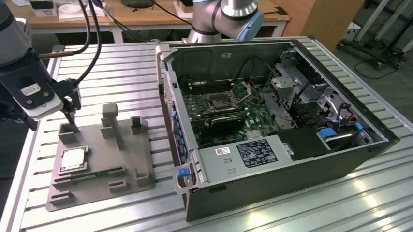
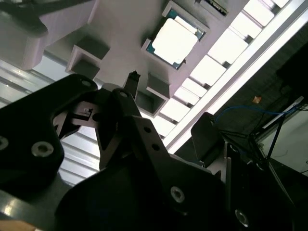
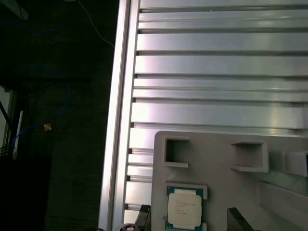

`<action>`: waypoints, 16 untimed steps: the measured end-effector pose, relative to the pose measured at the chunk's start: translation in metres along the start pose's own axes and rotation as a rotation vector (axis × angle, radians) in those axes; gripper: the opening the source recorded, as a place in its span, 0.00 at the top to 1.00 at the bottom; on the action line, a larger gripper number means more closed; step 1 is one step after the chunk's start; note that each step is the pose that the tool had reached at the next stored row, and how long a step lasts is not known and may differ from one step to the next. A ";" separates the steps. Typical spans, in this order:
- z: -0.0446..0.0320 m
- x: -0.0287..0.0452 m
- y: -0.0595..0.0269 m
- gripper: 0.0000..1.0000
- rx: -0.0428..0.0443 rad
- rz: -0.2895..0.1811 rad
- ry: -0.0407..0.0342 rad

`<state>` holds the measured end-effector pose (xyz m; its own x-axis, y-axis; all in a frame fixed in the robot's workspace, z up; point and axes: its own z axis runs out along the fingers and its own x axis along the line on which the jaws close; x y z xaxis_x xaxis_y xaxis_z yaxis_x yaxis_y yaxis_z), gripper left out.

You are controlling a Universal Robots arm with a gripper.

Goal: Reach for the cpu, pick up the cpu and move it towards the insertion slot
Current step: 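Reach for the cpu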

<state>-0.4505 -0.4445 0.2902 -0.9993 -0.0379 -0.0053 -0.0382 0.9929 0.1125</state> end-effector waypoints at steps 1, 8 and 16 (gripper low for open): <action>0.0000 0.0000 0.0000 0.29 0.0001 0.000 0.0000; 0.0000 0.0000 0.0000 0.29 0.0045 0.000 0.0002; 0.0039 0.0000 -0.0005 0.29 0.0044 0.000 0.0022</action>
<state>-0.4505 -0.4446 0.2862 -0.9993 -0.0379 -0.0031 -0.0380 0.9934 0.1081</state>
